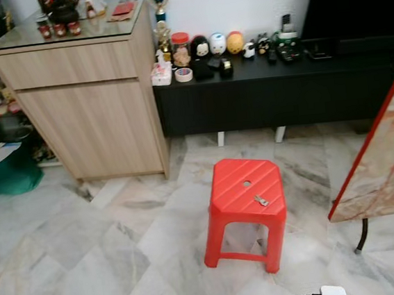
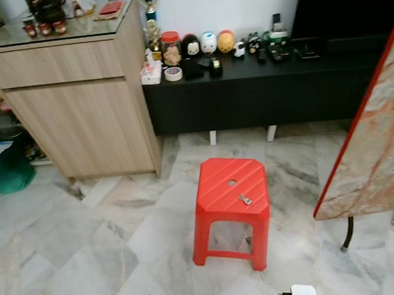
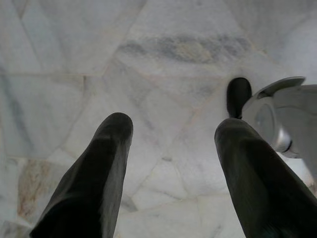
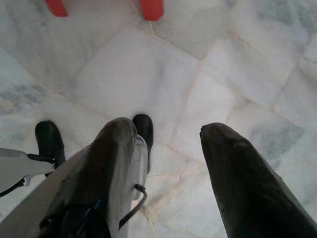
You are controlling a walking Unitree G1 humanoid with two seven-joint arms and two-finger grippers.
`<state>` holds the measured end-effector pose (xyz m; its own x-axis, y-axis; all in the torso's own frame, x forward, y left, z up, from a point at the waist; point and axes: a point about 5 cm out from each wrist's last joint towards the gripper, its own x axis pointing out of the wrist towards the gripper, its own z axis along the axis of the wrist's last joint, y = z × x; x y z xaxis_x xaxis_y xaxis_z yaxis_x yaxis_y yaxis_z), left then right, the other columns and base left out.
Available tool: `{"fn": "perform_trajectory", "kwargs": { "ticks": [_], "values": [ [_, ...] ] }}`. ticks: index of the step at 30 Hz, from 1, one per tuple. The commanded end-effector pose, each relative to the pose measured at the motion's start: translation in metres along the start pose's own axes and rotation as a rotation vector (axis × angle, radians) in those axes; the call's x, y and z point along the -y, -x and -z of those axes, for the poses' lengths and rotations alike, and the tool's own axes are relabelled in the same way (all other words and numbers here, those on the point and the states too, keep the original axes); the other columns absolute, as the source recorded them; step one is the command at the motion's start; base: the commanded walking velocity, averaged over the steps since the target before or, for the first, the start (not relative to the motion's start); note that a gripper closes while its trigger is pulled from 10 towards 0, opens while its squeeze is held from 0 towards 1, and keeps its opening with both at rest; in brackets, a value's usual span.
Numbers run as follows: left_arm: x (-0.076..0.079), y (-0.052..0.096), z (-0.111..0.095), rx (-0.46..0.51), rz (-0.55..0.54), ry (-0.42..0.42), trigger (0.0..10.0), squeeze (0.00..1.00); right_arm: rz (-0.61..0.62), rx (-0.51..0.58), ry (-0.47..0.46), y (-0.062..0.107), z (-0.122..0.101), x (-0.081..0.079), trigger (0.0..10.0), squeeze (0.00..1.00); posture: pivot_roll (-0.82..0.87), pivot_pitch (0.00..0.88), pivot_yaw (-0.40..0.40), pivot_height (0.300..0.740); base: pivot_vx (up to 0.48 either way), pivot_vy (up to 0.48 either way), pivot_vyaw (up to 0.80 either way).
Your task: Hang keys on a hook
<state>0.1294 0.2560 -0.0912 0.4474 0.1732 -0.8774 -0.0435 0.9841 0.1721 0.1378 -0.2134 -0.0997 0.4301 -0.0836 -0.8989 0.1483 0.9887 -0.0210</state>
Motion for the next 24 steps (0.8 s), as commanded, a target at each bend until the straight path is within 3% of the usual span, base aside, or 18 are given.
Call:
{"fn": "perform_trajectory", "kwargs": {
  "ticks": [1,15,24],
  "values": [
    [0.0016,0.0000,0.0007,-0.001,0.012,0.007,10.0,0.00,0.007,0.004,-0.009,0.0001,-0.0014,0.0019,10.0,0.00,0.05,0.000,0.016,0.740,0.000,0.000,0.00],
    [0.0013,0.0004,0.0023,-0.004,0.026,-0.016,10.0,0.00,0.010,0.000,0.001,0.0003,0.0009,0.0014,10.0,0.00,0.03,0.000,0.026,0.740,0.000,0.000,0.00],
    [0.0019,0.0004,0.0029,-0.006,0.029,-0.020,10.0,0.00,0.013,0.002,0.003,0.0004,0.0013,0.0020,10.0,0.00,0.02,0.000,0.024,0.740,0.192,0.000,0.00]
  ]
}}
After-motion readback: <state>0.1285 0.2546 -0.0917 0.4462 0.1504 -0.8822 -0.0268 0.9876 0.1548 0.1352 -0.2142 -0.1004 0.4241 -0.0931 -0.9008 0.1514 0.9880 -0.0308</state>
